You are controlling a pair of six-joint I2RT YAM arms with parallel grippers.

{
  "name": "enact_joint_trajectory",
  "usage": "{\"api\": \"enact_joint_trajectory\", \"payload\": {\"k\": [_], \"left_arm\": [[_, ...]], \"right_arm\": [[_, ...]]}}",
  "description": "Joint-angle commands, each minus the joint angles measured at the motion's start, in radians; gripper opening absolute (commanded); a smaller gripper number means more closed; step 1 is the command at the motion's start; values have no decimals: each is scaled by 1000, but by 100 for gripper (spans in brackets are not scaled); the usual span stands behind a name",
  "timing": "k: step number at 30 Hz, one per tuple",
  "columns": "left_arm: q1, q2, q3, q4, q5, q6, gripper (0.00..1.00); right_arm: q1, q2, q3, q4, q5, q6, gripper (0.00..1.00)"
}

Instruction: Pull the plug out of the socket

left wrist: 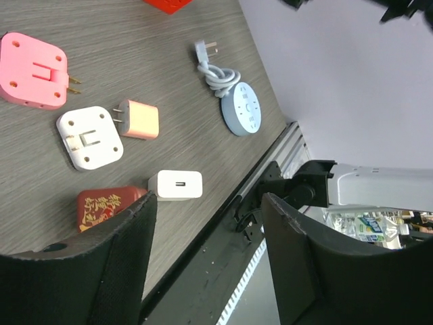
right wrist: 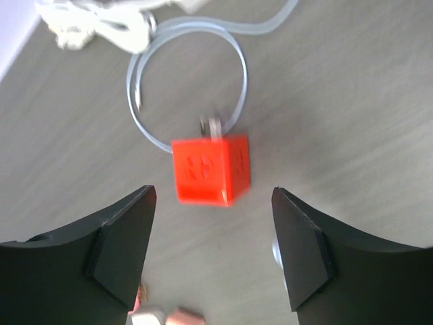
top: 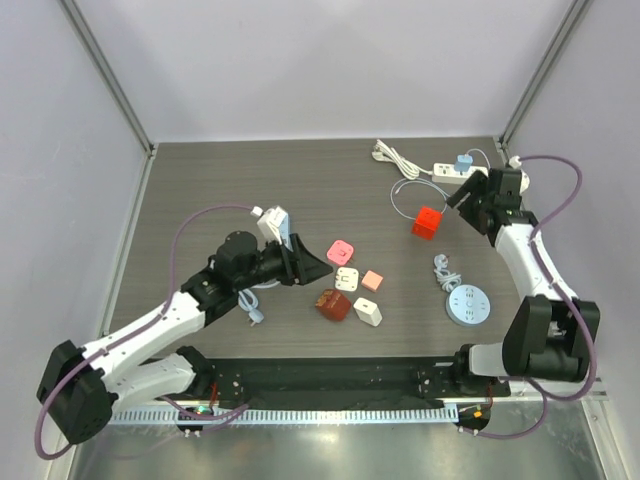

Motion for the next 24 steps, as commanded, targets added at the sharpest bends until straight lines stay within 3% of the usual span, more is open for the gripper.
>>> {"api": "enact_joint_trajectory", "payload": {"k": [1,6,10,17,24], "left_arm": [[-2,99,79,91,-2,35,63],[-6,241,213,117,-28,57,60],[-3,362,274,183,-118,150,56],[85,560,506,162,-128,256,53],[171,912,722,375,-59,219,51]], "right_arm": [[1,97,139,110,93,-17,76],[1,376,396,120,133,-96,84],[1,514,564,112,138,-64,86],[13,665,625,230,237,3,89],[13,810,800,239,281,-115,89]]}}
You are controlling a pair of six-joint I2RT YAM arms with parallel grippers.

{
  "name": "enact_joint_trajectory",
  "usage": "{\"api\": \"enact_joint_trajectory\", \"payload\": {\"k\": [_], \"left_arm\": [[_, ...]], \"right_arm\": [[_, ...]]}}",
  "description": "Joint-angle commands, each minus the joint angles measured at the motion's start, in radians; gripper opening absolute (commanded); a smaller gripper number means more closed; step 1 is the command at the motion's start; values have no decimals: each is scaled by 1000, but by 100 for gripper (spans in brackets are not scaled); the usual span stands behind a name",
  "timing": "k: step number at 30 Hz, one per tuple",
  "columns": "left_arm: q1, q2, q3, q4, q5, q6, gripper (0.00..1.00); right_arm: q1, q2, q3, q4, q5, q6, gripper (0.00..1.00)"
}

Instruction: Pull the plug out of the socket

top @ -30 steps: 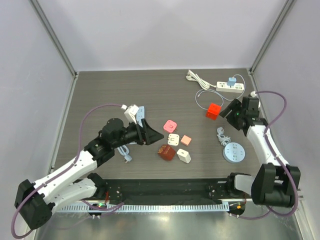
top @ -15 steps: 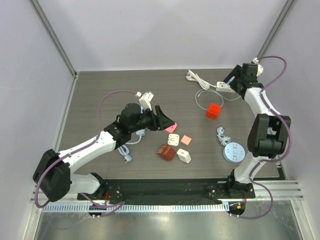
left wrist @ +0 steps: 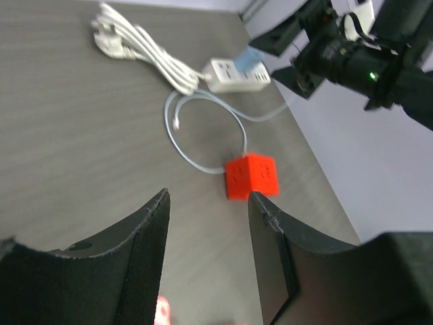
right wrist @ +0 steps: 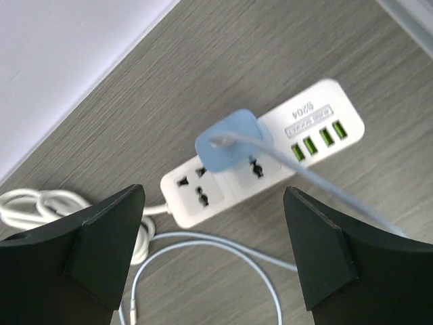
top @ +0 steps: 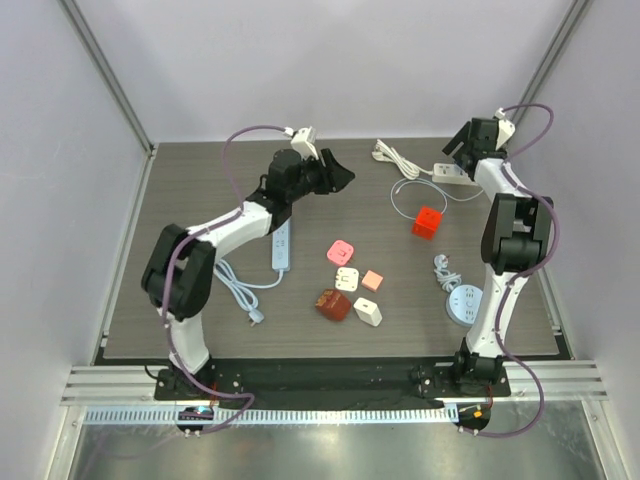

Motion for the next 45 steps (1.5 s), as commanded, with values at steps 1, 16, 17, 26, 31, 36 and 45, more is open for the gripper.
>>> {"api": "enact_joint_trajectory", "payload": {"k": [1,16,17,26,31,36,45], "left_arm": [[27,149,109,156,51,8,50],[1,428,313,250,217,-23,47],[-2,421,307,245,215,4,47],[-45,399,243,204,143,135,48],[-52,412,260,190,152,133,49],[-52,457,341,110,157,126,49],[-51,762,951,-247,189,6,43]], "right_arm": [[5,38,150,55,47,-92,89],[5,170,217,60,-21,-303,75],[5,172,217,64,-30,-312,75],[4,197,221,66,-29,-398,73],[4,229,251,58,-61,-407,39],[10,220,249,37,-113,-378,13],[194,77,85,0,-29,-326,2]]}}
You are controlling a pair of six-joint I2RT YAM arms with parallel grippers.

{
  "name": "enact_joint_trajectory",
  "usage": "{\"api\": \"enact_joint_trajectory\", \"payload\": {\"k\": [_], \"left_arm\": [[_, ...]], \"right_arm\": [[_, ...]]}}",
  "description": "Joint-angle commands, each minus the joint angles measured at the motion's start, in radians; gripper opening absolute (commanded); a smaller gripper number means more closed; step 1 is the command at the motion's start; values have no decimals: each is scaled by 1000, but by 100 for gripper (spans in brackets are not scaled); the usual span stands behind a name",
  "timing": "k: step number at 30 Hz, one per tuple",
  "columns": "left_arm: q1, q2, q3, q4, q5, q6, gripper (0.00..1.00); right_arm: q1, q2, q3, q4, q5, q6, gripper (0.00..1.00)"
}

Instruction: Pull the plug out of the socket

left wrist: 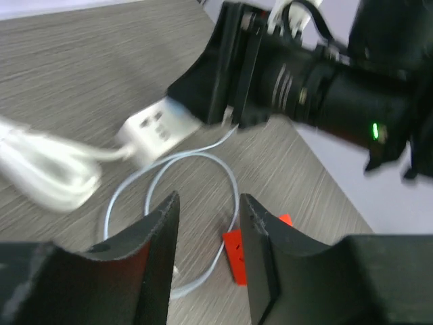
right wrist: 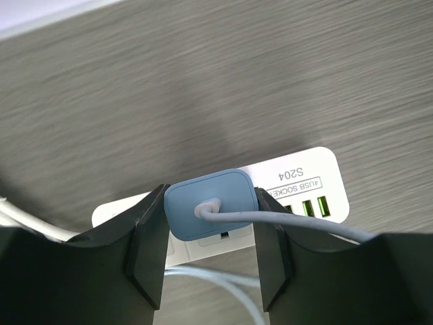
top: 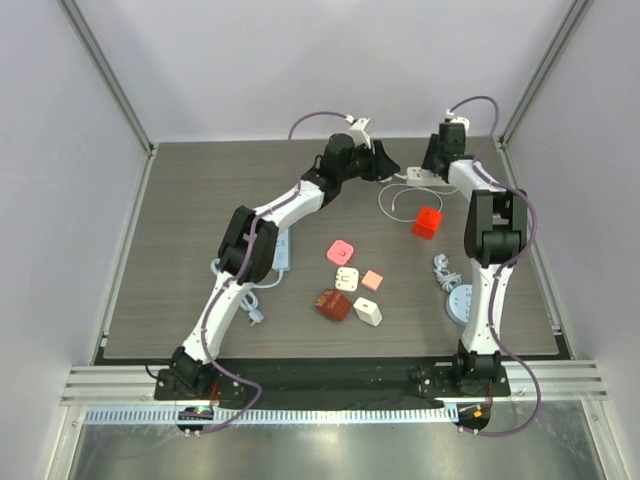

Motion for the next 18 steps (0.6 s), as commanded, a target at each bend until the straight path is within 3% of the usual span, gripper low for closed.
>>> {"api": "enact_joint_trajectory", "payload": {"k": [1,10,18], "left_arm": [[4,81,161,-145,29,-85,41],[2,161,220,-231,-39,-118,19],[10,157,176,-235,-139,-110,13]], "right_arm": [[117,-98,-55,-38,0,65,2],[170,-134,-130,-35,-39,164,2],[180,-123,-127,-30,-42,164,2]]}}
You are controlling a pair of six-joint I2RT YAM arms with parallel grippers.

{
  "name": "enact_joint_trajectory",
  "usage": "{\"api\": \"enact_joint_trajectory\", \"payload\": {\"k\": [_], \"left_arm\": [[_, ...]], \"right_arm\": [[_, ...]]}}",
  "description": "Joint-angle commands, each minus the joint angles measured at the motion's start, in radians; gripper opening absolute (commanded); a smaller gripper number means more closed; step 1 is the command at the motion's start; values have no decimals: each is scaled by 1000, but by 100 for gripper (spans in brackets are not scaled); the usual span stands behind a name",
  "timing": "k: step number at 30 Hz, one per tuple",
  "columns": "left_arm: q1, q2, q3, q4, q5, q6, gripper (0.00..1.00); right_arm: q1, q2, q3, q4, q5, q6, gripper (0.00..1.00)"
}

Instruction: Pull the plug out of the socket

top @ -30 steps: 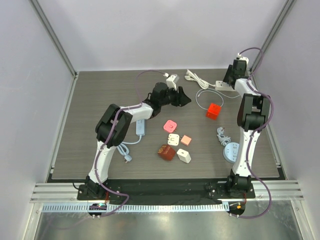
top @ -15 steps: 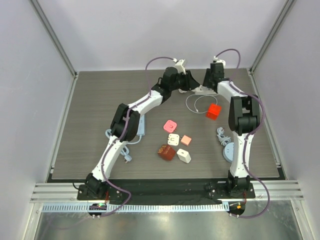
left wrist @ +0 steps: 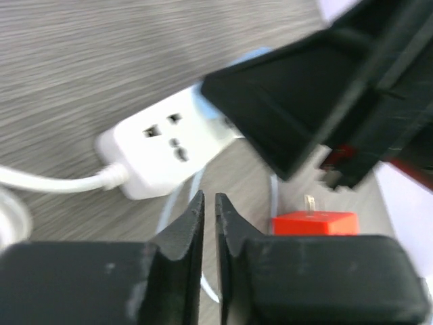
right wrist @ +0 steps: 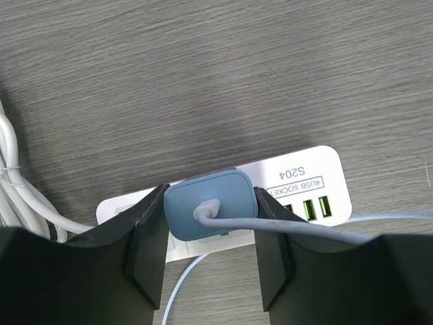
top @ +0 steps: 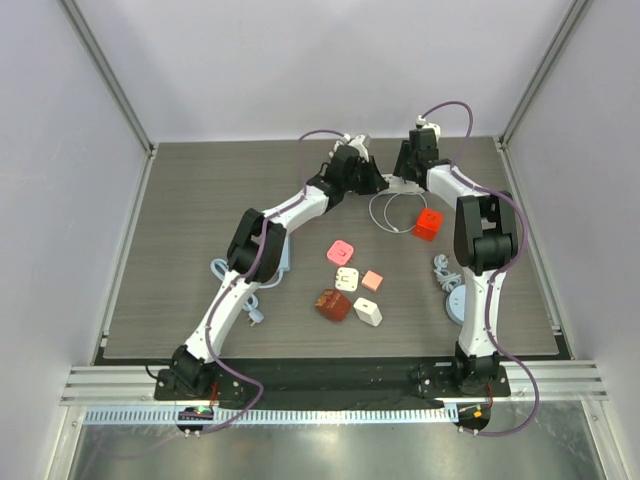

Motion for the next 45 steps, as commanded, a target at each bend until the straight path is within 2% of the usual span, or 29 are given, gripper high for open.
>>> {"api": "enact_joint_trajectory", "payload": {"k": [1,3,6,10,22,29,34,39,45], "left_arm": [[14,-3,-5,-20,-69,2,10],[24,-4,-38,9,-75,-32,9],[33,16,-8,33,-66,-49,9],[36,43,44,59,-31,-50,0],[27,75,79,197,6,-105,0],[18,203,241,48,-71,-170,0],[15,212,242,-21,-149,-193,0],[8,240,285,-104,-166,-207,0],[-5,229,251,-141,-174,-202,0]], "right_arm": [[3,-28,-5,-14,-23,44,2],[2,-23,-3,-14,-23,42,2],[3,-12,0,-10,-37,47,2],[5,-2,9,-11,-45,45,2],[11,6,14,-11,-53,37,2],[23,9,21,-8,-63,37,2],[28,3,20,1,-69,30,1],[39,-2,14,19,-68,19,1],[62,-75,-63,137,-50,-1,1]]}}
